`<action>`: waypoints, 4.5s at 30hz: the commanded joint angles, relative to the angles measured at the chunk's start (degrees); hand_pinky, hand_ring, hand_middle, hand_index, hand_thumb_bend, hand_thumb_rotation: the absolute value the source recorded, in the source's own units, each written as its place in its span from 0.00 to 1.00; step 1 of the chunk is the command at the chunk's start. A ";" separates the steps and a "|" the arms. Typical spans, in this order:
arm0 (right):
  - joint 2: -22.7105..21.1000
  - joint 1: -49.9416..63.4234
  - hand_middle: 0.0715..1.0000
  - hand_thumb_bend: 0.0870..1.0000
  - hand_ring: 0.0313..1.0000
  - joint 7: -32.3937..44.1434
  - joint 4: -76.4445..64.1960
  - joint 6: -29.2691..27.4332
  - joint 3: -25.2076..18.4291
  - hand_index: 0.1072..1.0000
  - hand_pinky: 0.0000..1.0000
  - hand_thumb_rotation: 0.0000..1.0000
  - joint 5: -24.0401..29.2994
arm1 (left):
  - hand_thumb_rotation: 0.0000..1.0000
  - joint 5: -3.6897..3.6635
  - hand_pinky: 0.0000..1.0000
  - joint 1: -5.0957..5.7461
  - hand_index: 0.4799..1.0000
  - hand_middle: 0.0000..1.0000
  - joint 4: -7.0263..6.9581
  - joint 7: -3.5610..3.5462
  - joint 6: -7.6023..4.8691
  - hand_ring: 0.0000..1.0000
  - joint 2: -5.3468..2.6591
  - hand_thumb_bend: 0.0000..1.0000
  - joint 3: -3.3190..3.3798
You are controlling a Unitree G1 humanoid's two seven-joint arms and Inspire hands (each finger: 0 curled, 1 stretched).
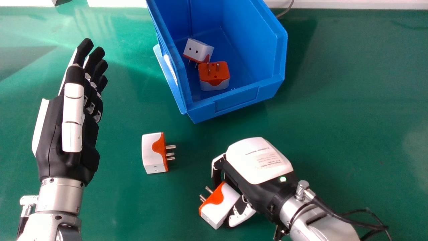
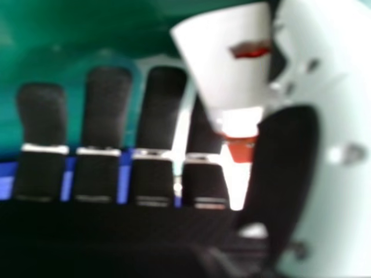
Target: Pick all objects and put in blue box
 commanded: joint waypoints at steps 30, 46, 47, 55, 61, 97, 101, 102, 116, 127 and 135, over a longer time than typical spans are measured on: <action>-0.41 3.68 0.46 0.46 0.36 4.40 -13.00 1.57 -4.51 0.44 0.29 0.00 2.88 | 0.85 -0.08 0.99 1.55 0.87 0.94 -1.32 0.58 -0.44 0.96 -0.65 0.70 0.10; -0.97 4.83 0.47 0.46 0.36 6.07 -17.24 0.84 -5.56 0.45 0.30 0.00 4.75 | 0.84 -0.13 0.98 1.33 0.86 0.94 -1.08 0.39 -0.68 0.95 -0.76 0.70 0.10; -1.05 4.78 0.47 0.46 0.36 6.25 -17.34 0.65 -5.67 0.45 0.30 0.00 5.08 | 0.84 -0.25 0.98 1.31 0.86 0.94 -1.12 0.42 -0.58 0.95 -0.82 0.70 0.09; -0.81 4.54 0.47 0.46 0.36 7.20 -17.39 0.56 -5.78 0.45 0.30 0.00 4.70 | 0.84 -0.60 0.98 1.07 0.86 0.94 -0.79 -0.25 -0.81 0.95 -0.51 0.70 0.18; -1.52 4.28 0.47 0.46 0.36 6.67 -16.94 -0.73 -5.81 0.44 0.30 0.00 4.49 | 0.84 -0.37 0.98 0.96 0.86 0.94 -0.70 0.15 -0.94 0.95 -0.94 0.70 0.11; -2.34 1.67 0.46 0.46 0.36 6.63 -14.14 -4.34 -5.69 0.43 0.30 0.00 5.63 | 0.85 -0.11 0.99 -0.14 0.88 0.94 -0.01 0.29 -1.21 0.96 -1.11 0.69 0.07; -2.60 1.61 0.46 0.46 0.35 6.11 -13.78 -4.92 -5.90 0.43 0.30 0.00 6.19 | 0.85 -0.33 0.99 -0.34 0.88 0.94 0.33 0.22 -1.49 0.96 -1.42 0.69 0.08; -2.63 1.63 0.46 0.46 0.35 5.95 -13.66 -5.07 -5.97 0.43 0.30 0.00 6.35 | 0.85 -0.36 0.99 -0.37 0.88 0.94 0.45 0.11 -1.53 0.96 -1.42 0.69 0.11; -2.65 1.61 0.44 0.46 0.35 4.37 -12.27 -5.42 -5.70 0.43 0.30 0.00 4.62 | 0.85 -0.05 0.98 -0.50 0.86 0.94 0.86 0.38 -2.11 0.95 -1.54 0.69 0.03; -1.70 1.71 0.40 0.47 0.33 9.94 -14.70 -1.12 -4.84 0.45 0.26 0.00 0.56 | 0.85 -0.02 0.98 -0.66 0.87 0.94 1.30 0.28 -2.42 0.95 -1.52 0.69 0.09; -2.44 1.63 0.51 0.75 0.44 13.25 -16.59 -0.75 -4.82 0.58 0.36 0.11 -0.37 | 0.85 0.01 0.98 -0.77 0.87 0.94 1.96 0.04 -2.89 0.95 -1.60 0.69 0.09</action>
